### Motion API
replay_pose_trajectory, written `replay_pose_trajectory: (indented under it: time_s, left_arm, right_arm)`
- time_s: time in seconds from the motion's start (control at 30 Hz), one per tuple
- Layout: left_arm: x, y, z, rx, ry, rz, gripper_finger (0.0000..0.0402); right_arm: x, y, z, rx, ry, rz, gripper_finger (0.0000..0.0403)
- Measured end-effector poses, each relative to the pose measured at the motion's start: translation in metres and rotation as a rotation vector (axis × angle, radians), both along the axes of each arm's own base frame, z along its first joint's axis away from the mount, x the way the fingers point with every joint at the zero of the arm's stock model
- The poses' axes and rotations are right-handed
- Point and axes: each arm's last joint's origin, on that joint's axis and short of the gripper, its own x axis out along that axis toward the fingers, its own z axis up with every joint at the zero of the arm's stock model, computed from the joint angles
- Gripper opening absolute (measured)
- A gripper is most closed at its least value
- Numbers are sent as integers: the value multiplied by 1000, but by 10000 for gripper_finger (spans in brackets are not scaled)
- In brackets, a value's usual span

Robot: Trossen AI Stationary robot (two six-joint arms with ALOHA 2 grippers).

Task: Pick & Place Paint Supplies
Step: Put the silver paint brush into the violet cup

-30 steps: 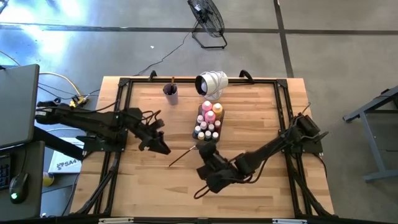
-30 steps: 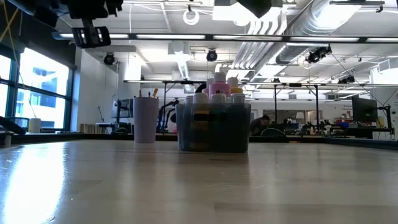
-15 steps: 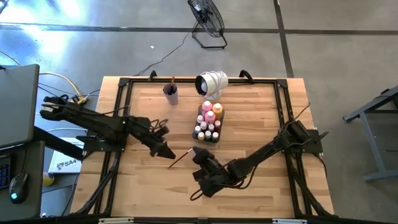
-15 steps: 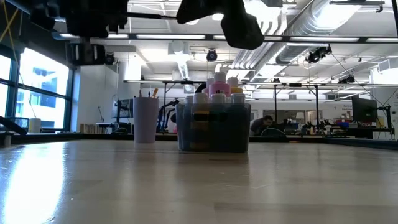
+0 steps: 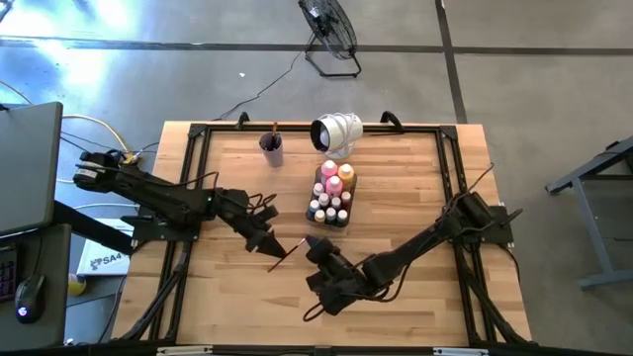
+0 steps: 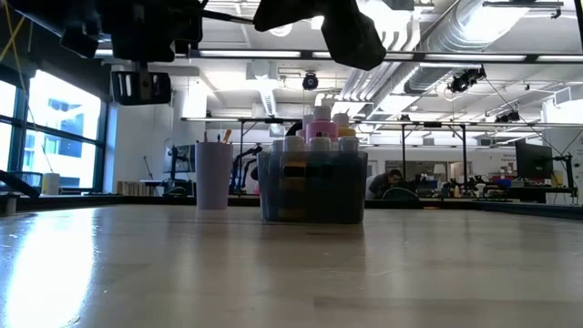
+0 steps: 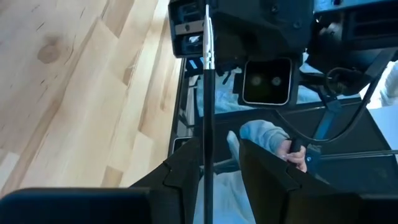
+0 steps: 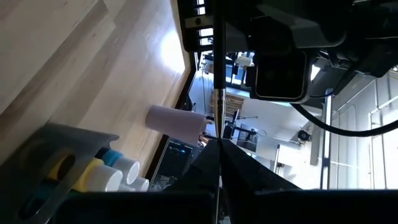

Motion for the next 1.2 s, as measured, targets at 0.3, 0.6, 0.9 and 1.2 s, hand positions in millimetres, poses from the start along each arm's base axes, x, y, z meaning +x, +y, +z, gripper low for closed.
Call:
replay_pose_trajectory:
  time_s: [0.3, 0.6, 0.9, 1.2]
  left_arm:
    - [-1, -4, -1, -4, 9, -38, 111]
    - [-3, -14, -1, 4, 10, -53, 111]
    - [-4, -13, -2, 8, 21, -53, 90]
    - [-4, -13, -4, 23, 18, -52, 11]
  right_arm:
    - [1, -3, 0, -1, -3, -11, 3]
    - [4, -10, 0, -7, -11, -40, 3]
    - [5, -9, 2, 0, -31, -43, 3]
    - [5, -9, 2, -2, -35, -46, 3]
